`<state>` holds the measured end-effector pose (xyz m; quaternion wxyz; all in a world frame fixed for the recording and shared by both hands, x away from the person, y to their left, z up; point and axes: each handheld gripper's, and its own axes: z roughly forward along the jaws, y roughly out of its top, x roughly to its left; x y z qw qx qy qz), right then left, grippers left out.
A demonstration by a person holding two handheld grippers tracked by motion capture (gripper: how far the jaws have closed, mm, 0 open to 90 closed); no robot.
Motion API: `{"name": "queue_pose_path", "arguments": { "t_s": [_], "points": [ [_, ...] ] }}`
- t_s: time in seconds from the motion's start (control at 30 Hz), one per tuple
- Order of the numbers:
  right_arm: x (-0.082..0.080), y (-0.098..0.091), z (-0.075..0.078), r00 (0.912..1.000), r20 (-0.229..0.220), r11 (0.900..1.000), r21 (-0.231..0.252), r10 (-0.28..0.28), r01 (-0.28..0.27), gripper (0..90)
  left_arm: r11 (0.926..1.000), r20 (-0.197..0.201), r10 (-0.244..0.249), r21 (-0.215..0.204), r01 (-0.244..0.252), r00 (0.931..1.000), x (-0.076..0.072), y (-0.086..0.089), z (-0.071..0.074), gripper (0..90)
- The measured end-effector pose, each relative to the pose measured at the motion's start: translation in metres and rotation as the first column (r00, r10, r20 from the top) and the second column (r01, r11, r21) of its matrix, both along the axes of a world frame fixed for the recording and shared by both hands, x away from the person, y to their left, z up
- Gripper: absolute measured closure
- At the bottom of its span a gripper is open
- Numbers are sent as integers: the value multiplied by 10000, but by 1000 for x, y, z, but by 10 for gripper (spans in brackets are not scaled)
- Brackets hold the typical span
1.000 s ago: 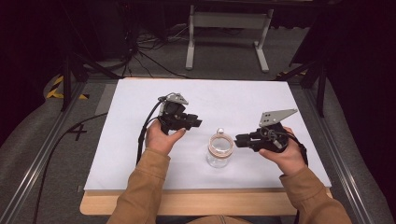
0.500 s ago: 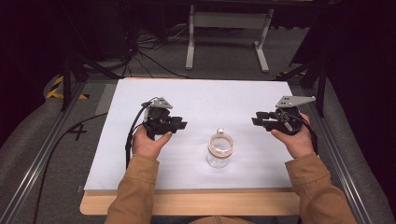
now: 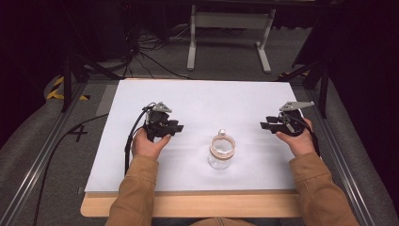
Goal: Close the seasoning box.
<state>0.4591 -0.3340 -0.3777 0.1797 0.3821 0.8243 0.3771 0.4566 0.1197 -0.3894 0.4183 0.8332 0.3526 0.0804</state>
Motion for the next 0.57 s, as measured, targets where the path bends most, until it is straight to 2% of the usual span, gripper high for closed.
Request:
{"name": "queue_pose_path", "arguments": {
  "t_s": [0.17, 0.27, 0.33, 0.43, 0.57],
  "points": [
    [8, -6, -20, 9990, -393, 9993, -293, -223, 211, 560, 9998, -63, 0, 201, 2, 10000, 5, 2, -10, 644],
    [11, -7, -30, 9985, -495, 9992, -331, -221, 205, 558, 9998, -234, 139, 131, -136, 9996, 6, 3, -15, 642],
    [12, -7, -35, 9980, -591, 9991, -393, -210, 186, 554, 9997, -203, 148, 185, -144, 9997, 7, 3, -17, 640],
    [14, -6, -39, 9972, -731, 9987, -503, -156, 119, 546, 9996, -206, 139, 231, -135, 9997, 7, 4, -17, 638],
    [12, -4, -36, 9982, -602, 9992, -393, -35, 11, 539, 9995, -218, 208, 243, -203, 9995, 6, 5, -16, 630]
  ]
}}
